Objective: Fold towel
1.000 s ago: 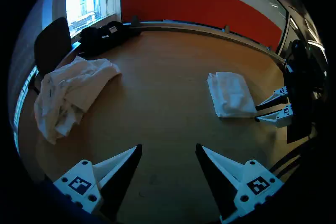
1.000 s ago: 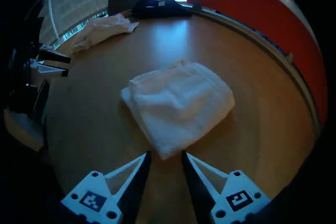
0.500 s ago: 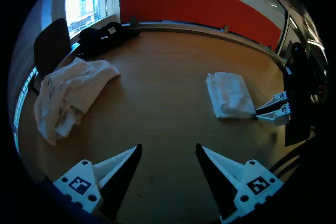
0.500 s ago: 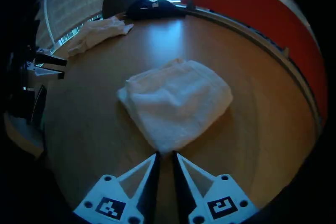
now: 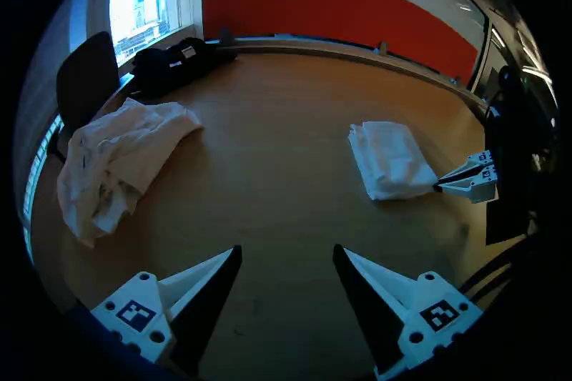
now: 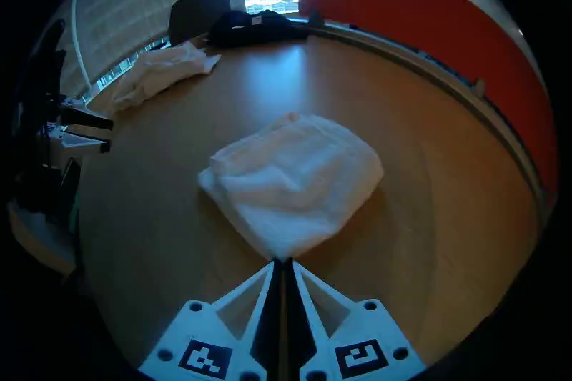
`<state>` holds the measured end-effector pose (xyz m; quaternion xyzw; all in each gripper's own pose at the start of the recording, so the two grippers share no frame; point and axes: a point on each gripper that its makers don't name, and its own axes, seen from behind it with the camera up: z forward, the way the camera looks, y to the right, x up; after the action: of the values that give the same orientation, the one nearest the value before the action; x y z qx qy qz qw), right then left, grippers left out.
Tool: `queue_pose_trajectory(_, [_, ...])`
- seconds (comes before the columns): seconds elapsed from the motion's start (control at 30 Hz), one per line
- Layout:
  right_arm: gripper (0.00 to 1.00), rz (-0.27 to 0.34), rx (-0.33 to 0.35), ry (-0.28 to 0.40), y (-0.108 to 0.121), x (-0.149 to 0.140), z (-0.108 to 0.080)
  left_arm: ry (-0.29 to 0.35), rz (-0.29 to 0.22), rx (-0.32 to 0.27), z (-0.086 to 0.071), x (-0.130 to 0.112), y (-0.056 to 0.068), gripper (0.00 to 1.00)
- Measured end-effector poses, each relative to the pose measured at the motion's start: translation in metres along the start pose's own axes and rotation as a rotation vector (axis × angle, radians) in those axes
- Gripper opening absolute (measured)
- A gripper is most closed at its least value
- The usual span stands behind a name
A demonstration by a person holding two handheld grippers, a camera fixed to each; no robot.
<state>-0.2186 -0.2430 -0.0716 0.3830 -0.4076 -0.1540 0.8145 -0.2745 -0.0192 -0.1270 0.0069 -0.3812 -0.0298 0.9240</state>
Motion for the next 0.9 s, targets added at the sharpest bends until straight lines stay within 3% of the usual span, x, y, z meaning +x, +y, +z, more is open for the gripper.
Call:
queue_pose_trajectory(0.3, [0.06, 0.007, -0.002, 0.077, 0.006, 0.043, -0.021, 0.004, 0.011, -0.003, 0.0, 0.004, 0.002, 0.94])
queue_pose_trajectory(0.9, [0.06, -0.076, -0.011, 0.23, 0.023, 0.155, -0.087, 0.023, 0.028, -0.016, -0.004, 0.02, 0.013, 0.94])
